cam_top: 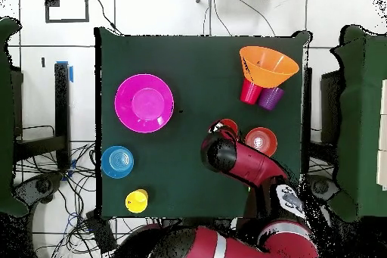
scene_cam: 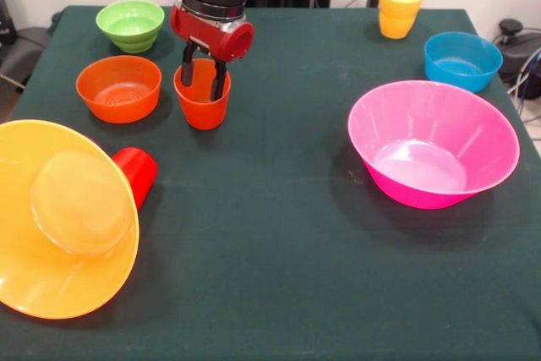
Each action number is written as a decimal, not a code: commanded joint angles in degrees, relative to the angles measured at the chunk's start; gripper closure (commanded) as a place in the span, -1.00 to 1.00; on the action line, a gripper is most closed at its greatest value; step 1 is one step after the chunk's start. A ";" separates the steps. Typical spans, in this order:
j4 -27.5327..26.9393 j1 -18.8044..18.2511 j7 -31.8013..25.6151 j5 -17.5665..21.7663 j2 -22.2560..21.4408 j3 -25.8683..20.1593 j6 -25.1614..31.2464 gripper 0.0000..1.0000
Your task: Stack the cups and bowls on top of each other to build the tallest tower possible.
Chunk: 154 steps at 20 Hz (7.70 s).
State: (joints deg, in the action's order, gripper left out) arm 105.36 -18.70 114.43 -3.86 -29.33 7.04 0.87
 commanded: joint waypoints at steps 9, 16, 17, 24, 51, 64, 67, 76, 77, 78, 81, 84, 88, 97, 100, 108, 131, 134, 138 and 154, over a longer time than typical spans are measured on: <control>0.58 0.74 7.53 0.35 3.89 -5.76 0.51 -1.00; 0.19 1.02 7.24 0.33 3.77 -5.48 1.03 -1.00; -0.02 1.01 6.99 0.40 3.62 -5.45 1.34 -1.00; 0.80 0.92 6.92 0.46 2.61 -5.33 2.14 -1.00; 2.35 0.42 5.14 -0.45 -10.56 -6.45 17.00 -1.00; 1.83 1.09 7.93 -1.56 -7.72 -8.11 11.69 -1.00; 2.03 1.34 8.67 -1.58 -6.89 -8.28 10.01 -1.00; 1.61 1.04 9.13 -1.27 -4.54 -8.66 6.87 -1.00; 1.53 0.84 9.17 -1.15 -3.98 -8.81 6.08 -1.00; 1.46 0.65 9.21 -1.03 -3.42 -8.96 5.28 -1.00; 0.97 0.33 9.12 -0.73 -2.18 -8.87 3.81 -1.00; 0.76 -0.02 8.77 -0.68 -1.89 -9.06 3.59 -1.00; 0.55 -0.23 8.70 -0.92 -1.24 -9.50 3.02 -1.00; -1.08 0.71 8.19 -0.71 2.46 -8.12 2.07 -1.00; -1.15 1.13 7.99 -0.48 3.22 -7.24 2.08 -1.00; -1.38 1.58 7.35 -0.31 3.22 -5.67 3.57 -1.00; -1.03 1.30 7.23 -1.40 -3.39 -6.49 7.23 1.00; -1.54 2.13 7.22 -2.53 -7.17 -6.21 11.44 1.00; -4.04 3.92 7.54 -3.98 -10.52 -4.90 17.45 1.00; -15.46 8.53 10.52 -9.21 -10.84 -3.66 29.25 1.00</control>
State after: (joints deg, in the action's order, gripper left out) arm 96.48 -11.92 114.43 -10.27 -42.02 6.71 24.69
